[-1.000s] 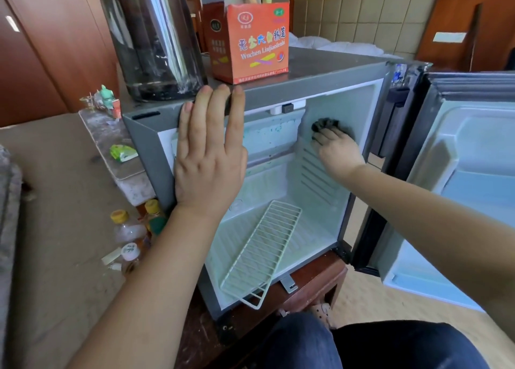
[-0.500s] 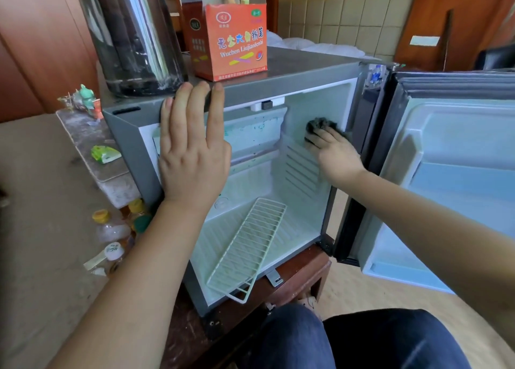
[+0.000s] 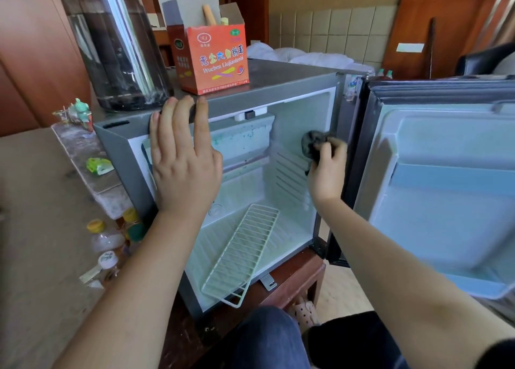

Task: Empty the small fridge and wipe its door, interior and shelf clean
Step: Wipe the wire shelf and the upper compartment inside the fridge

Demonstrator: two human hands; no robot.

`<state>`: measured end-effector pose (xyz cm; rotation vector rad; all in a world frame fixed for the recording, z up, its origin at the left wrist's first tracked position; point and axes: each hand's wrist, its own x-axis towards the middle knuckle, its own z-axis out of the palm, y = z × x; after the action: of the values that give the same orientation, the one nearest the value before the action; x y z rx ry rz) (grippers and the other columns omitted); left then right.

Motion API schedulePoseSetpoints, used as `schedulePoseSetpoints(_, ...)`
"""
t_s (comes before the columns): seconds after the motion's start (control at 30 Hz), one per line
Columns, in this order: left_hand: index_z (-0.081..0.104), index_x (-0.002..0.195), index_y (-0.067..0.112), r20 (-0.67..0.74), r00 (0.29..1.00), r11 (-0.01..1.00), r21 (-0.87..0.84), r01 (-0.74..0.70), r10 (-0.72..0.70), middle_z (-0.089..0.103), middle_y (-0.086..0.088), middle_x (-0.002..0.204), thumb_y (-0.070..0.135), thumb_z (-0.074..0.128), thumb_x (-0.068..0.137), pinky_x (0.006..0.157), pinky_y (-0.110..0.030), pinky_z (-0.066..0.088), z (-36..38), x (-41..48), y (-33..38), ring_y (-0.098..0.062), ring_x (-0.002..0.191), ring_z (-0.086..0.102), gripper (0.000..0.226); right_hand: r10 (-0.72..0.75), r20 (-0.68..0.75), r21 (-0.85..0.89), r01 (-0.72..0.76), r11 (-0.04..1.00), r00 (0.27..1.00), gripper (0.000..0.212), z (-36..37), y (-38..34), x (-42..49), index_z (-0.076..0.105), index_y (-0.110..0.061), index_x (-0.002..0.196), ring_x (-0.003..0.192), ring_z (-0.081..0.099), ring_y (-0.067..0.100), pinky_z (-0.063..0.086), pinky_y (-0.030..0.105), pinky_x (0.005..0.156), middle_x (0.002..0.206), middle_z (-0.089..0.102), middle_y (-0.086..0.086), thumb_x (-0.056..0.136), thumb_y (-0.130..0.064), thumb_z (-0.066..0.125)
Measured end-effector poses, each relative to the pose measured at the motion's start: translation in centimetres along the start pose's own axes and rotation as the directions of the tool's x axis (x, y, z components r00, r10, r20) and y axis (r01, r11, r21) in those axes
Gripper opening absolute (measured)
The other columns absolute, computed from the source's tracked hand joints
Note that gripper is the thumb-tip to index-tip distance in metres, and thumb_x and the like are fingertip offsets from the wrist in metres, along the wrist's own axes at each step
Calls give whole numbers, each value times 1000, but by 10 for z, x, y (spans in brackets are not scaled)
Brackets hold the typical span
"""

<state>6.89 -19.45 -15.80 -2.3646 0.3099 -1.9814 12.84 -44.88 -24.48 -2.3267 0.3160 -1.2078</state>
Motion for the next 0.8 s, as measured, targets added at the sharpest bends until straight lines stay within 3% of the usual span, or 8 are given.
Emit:
schedulePoseSetpoints(0.1,48,138,4,32,999,1000,-22,-23,23,53,-18,135,3,49,82,117,-43,24,-6,3,-3,-31,132,37,56,17,134,44,-23,999,991,19,-1,14,-23,52,-17,110,99,43,5,39,23,85,120,46,-2,93,-11,45)
schedulePoseSetpoints(0.2,49,136,2,96,990,990,-111,-91,102,51,-17,139,-1,48,81,118,-42,24,-20,5,-16,-32,133,39,55,-83,213,29,78,996,973,25,-9,20,-28,61,-1,107,110,43,24,39,29,89,116,49,12,84,7,56)
schedulePoseSetpoints(0.27,49,136,1,131,989,983,-178,-45,69,46,-16,145,-2,50,81,120,-42,21,-34,-2,-27,-31,137,37,54,-169,223,56,161,985,960,23,-13,21,-26,66,3,101,106,48,35,42,35,90,107,55,16,80,11,61)
schedulePoseSetpoints(0.4,42,138,-2,109,961,932,-236,274,-255,32,-18,152,2,55,84,119,-40,19,-58,-31,-35,-34,140,28,56,-218,187,169,187,968,958,18,-22,11,-23,68,-1,98,101,52,35,46,36,88,102,58,14,81,6,65)
schedulePoseSetpoints(0.5,31,144,-1,197,842,789,-294,539,-502,27,-15,153,16,59,90,118,-22,17,-56,-50,-31,-29,140,29,64,-254,257,235,195,952,932,19,-18,-7,-14,66,-2,104,102,54,31,42,28,85,106,57,13,85,-2,64)
schedulePoseSetpoints(0.53,28,146,0,249,804,745,-303,594,-539,27,-15,153,23,58,92,118,-27,22,-52,-53,-28,-29,140,31,66,-275,278,252,206,945,921,19,-16,-13,-10,66,-2,105,101,55,31,41,27,85,107,57,13,86,-4,64)
schedulePoseSetpoints(0.63,26,146,-2,289,758,706,-277,651,-586,37,-21,146,28,58,93,110,-50,36,-41,-59,-23,-37,136,37,69,-298,278,279,220,935,913,19,-10,-33,9,66,-2,106,101,56,31,39,23,85,110,57,15,87,-5,62)
schedulePoseSetpoints(0.8,32,140,-9,138,821,775,-272,570,-555,45,-26,136,24,52,95,105,-51,38,-21,-67,-31,-40,125,44,59,-280,180,300,219,929,943,27,5,-61,54,60,-1,113,103,52,33,31,17,82,115,52,20,87,-5,56)
